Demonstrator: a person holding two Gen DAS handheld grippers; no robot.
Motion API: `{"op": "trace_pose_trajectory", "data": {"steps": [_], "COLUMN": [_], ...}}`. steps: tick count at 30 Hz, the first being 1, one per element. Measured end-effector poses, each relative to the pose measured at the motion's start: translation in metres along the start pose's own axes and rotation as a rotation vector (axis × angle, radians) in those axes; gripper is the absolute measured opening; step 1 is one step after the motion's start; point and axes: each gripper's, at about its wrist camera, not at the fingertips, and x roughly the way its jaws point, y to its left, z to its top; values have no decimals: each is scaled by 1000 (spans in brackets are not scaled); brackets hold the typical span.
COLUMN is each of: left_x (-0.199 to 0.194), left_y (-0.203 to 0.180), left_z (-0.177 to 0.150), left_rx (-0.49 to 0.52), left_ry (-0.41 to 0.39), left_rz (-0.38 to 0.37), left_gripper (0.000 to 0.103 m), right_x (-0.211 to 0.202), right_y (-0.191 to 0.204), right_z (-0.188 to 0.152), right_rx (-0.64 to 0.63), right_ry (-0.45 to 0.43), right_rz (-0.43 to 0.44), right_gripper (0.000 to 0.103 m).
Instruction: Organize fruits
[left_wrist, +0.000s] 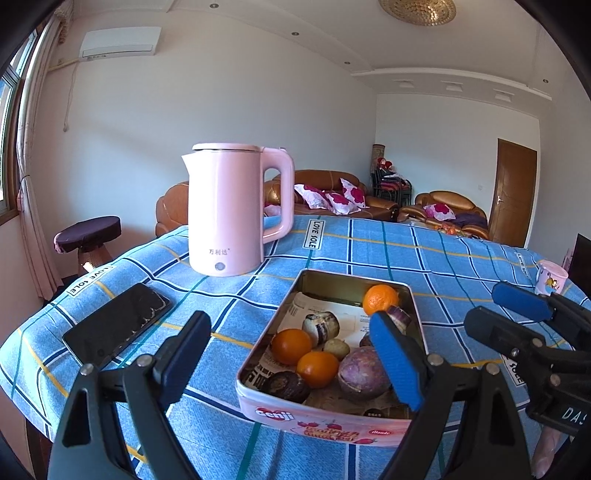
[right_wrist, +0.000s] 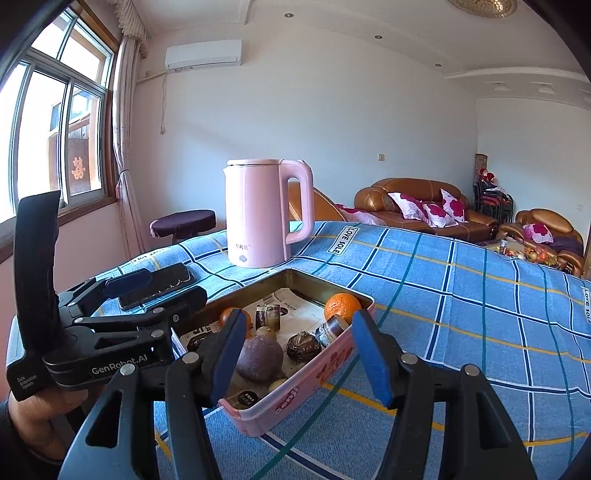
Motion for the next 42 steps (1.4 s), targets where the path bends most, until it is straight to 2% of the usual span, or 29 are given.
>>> {"op": "trace_pose_trajectory", "data": {"steps": [19, 30, 42], "left_x": [0, -6, -16], "left_y": [-10, -20, -25], "left_z": [-1, 2, 7], "left_rx": [25, 54, 41], "left_ry": [8, -6, -26], "left_rz": [-11, -27, -45], "left_gripper": [90, 103, 103], "right_x": [-12, -22, -34], "right_y": [-7, -20, -33], "right_z": [1, 1, 3], "right_rx": [15, 33, 51], "right_ry": [-17, -41, -68], "right_rz": [-14, -40, -71], "right_gripper": [64, 65, 65]}}
